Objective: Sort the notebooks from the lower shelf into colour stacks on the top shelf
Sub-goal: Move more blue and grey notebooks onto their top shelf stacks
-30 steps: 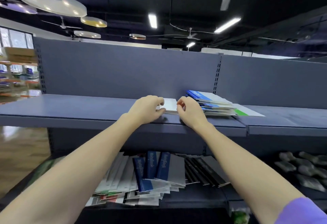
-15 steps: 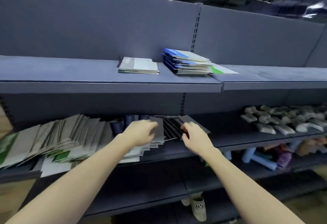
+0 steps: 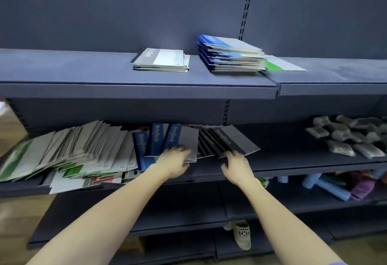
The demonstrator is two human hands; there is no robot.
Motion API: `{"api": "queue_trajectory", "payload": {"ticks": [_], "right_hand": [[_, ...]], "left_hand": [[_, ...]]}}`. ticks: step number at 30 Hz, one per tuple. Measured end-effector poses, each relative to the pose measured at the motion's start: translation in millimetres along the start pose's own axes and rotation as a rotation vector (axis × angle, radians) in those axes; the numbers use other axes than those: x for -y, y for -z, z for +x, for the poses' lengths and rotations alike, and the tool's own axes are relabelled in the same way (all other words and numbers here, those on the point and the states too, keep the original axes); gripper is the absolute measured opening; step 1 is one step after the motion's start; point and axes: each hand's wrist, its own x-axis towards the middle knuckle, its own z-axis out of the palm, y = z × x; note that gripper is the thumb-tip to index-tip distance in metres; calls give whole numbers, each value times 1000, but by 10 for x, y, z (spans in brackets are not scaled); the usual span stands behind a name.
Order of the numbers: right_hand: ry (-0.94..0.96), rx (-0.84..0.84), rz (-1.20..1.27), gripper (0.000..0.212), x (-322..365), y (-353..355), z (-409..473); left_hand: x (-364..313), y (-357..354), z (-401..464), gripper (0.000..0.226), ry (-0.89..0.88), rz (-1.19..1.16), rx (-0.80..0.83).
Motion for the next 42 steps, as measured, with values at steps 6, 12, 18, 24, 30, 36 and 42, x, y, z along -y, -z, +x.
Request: {"api": "queue_trajectory", "payload": {"ticks": [6,12,18,24,30,36,42], "right_hand": [[-61,34,-9,57,-358,-27,293],[-37,102,3,61,-611,-165,522],[144,32,-108,62,-847,-188,688],[378,34,-134,46,-1069,-48,856],[471,-9,10,25,-1298,41,1008],[374,-74,240,32,-1375,-20,965],[343,120,411,48,-1501,46,989]], "left_hand": [[-212,-172,305,56,35,1,30],[-452,-349,595,61,97,38,60],[-770,-433,857,62,56,3,37],[-1007,-589,1172,61,71,-24,54],[-1064,-706,1270,50,130,19,-38],[-1055,-633,1319,46,120,20,-23],[-1133,-685,1250,52,152,-108,-49]]}}
